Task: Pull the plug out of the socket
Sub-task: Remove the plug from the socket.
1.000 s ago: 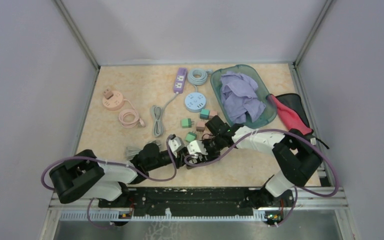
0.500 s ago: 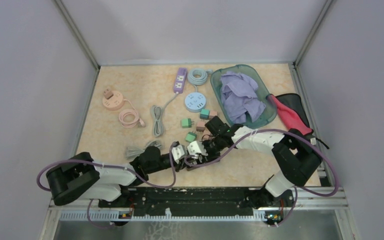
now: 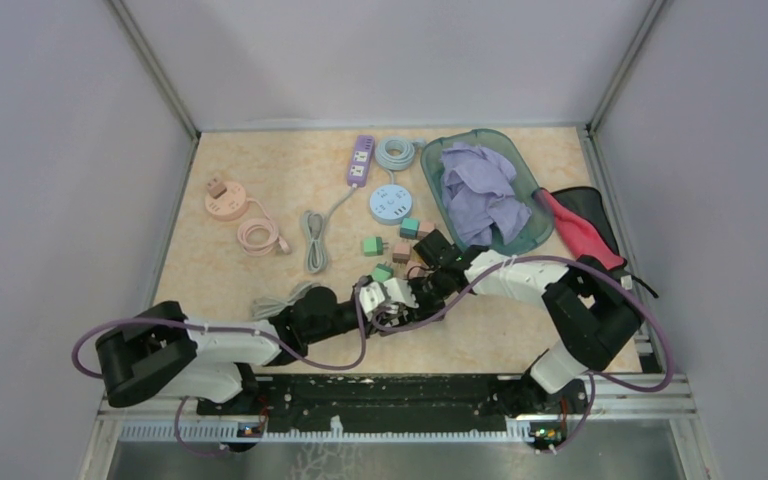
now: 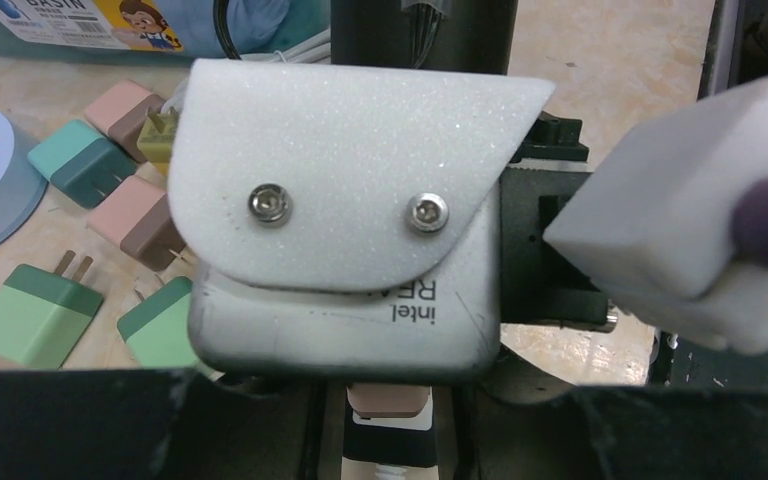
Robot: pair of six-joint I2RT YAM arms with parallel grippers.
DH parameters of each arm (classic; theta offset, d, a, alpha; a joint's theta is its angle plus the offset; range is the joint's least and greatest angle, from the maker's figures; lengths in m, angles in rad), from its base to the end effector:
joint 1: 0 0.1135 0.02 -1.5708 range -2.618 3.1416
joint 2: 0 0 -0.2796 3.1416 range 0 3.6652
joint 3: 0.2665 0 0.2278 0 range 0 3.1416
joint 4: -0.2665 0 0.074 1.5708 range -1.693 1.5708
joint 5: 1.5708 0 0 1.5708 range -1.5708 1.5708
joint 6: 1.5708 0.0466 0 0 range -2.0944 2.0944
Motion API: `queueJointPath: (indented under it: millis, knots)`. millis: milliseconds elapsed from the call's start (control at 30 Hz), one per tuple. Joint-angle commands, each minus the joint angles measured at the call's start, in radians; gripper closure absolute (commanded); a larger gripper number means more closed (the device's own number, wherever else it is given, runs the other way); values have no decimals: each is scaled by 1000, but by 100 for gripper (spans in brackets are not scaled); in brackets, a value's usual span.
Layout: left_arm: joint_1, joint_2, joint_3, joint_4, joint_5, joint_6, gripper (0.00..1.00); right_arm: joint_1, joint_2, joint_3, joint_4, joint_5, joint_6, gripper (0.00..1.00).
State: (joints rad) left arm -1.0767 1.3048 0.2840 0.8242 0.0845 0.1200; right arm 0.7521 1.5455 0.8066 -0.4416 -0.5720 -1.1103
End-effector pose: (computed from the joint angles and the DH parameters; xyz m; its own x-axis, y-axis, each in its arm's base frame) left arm 0.1059 -0.2049 0.2037 0.0178 0.2186 -0.9757 0.9210 0.3762 0.1010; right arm 0.1718 0.1953 0.1847 0.3492 -0.7048 -0.6175 -0.9271 -0.3556 -0.1184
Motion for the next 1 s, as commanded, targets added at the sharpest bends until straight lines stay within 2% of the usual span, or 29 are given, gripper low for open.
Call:
queueJointPath:
  millis: [0, 600, 700, 800, 967]
  knots:
    - [-4, -51, 1, 49, -44, -21, 99, 11, 17, 22, -9, 43, 10, 100]
    - [25, -111, -86, 7, -72, -108, 99, -65, -10, 46, -56, -71, 6, 100]
    - [47, -140, -95, 8, -68, -146, 99, -76, -14, 45, -61, -71, 2, 94]
    - [113, -179, -101, -3, -43, -223, 99, -83, -15, 46, -66, -68, -5, 87]
    - [322, -217, -128, 33, 120, -409, 99, -85, -15, 46, -69, -64, -9, 78]
